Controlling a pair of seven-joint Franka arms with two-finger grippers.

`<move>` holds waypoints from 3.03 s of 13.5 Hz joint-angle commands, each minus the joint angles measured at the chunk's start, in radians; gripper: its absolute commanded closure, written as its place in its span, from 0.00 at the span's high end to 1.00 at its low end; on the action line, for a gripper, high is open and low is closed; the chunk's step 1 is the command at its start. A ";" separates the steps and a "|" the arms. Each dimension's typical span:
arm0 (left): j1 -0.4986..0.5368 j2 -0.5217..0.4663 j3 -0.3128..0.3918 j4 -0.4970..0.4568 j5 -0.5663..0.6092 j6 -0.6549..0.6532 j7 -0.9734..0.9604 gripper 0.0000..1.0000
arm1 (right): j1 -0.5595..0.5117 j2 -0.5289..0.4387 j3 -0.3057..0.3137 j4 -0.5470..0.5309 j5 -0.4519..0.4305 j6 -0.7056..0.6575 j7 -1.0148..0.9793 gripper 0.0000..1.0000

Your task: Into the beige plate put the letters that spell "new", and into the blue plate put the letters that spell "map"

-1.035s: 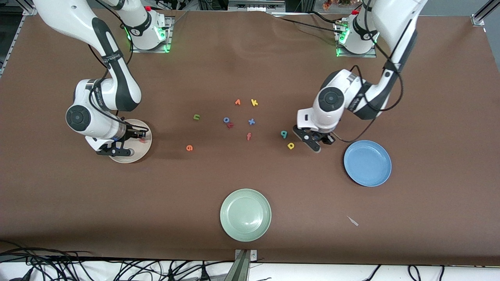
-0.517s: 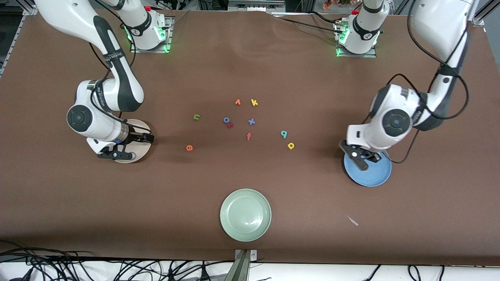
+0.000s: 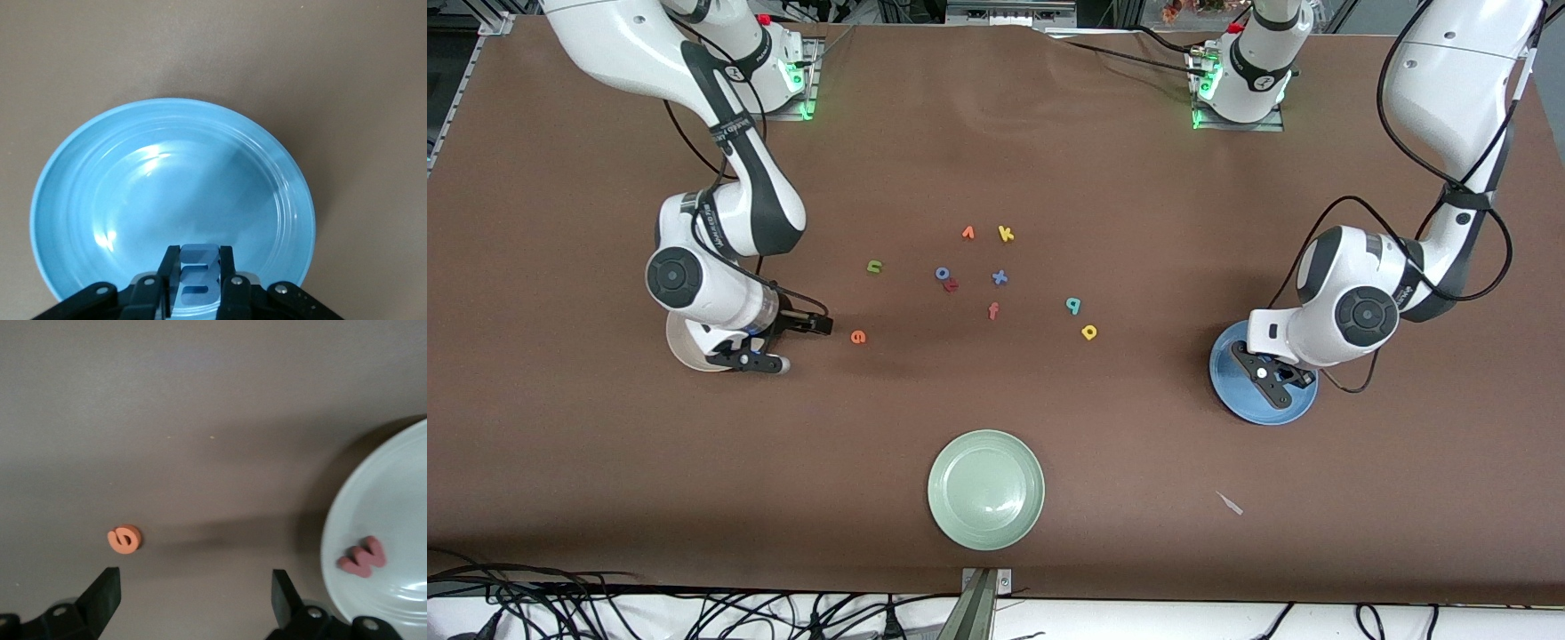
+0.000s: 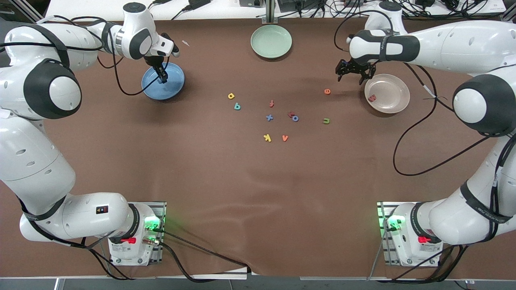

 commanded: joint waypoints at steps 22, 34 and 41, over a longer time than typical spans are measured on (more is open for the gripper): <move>-0.397 0.089 -0.020 0.120 -0.192 0.016 -1.310 1.00 | 0.139 0.113 0.003 0.007 -0.078 0.184 0.066 1.00; -0.439 0.142 -0.010 0.099 -0.169 0.107 -1.438 0.70 | 0.125 0.123 0.001 0.010 -0.068 0.183 0.077 0.57; -0.430 0.160 -0.009 0.099 -0.147 0.128 -1.438 0.17 | 0.124 0.132 0.001 0.020 -0.059 0.189 0.077 0.53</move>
